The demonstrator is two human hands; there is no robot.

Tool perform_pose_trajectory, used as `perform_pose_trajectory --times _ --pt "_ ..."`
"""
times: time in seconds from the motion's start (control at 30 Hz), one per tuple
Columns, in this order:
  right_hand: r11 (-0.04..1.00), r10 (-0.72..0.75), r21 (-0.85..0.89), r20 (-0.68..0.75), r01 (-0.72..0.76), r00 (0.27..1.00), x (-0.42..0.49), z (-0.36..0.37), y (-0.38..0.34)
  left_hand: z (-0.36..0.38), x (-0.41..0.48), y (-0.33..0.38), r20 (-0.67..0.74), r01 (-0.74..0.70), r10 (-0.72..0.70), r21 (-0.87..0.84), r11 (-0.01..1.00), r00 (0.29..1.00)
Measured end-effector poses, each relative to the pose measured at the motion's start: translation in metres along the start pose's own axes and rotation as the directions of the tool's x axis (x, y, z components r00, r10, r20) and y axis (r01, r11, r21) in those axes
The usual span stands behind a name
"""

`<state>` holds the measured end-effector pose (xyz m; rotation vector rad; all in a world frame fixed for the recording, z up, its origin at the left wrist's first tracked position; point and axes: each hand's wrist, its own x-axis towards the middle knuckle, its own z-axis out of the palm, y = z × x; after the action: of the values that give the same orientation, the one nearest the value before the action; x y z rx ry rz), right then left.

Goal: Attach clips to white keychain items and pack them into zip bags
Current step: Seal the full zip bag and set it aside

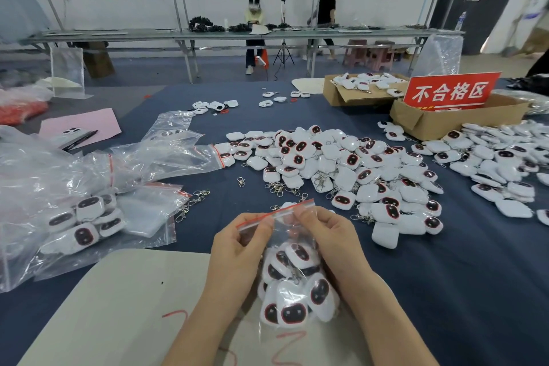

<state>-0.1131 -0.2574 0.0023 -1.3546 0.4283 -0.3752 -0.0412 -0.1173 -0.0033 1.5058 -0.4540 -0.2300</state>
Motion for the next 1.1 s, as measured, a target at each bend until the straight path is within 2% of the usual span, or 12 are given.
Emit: perform_pose_trajectory --times 0.17,0.3,0.63,0.77,0.93,1.1 --pt "1.0 -0.002 0.02 -0.012 0.002 1.0 0.002 -0.001 0.003 -0.001 0.002 -0.002 -0.007 -0.007 0.007 0.012 1.0 1.0" --pt "0.993 0.042 0.112 -0.069 -0.035 0.997 0.007 -0.003 0.005 -0.002 0.003 -0.005 -0.018 -0.011 0.012 0.012 1.0 1.0" --pt "0.995 0.023 0.101 -0.04 -0.018 0.999 0.01 -0.005 0.008 -0.003 0.004 -0.007 -0.024 -0.001 0.001 0.012 1.0 1.0" --pt "0.986 0.077 0.152 -0.094 -0.062 0.993 0.012 -0.006 0.009 -0.002 0.004 -0.007 -0.037 -0.008 0.009 0.018 1.0 0.999" --pt "0.995 0.027 0.102 -0.138 -0.013 0.99 0.012 -0.004 0.009 -0.002 0.005 -0.008 -0.049 0.008 -0.008 0.013 1.0 0.999" --pt "0.997 -0.017 0.07 -0.059 0.022 0.998 0.012 -0.007 0.011 -0.007 0.006 -0.008 -0.066 0.029 -0.027 0.032 0.999 0.997"
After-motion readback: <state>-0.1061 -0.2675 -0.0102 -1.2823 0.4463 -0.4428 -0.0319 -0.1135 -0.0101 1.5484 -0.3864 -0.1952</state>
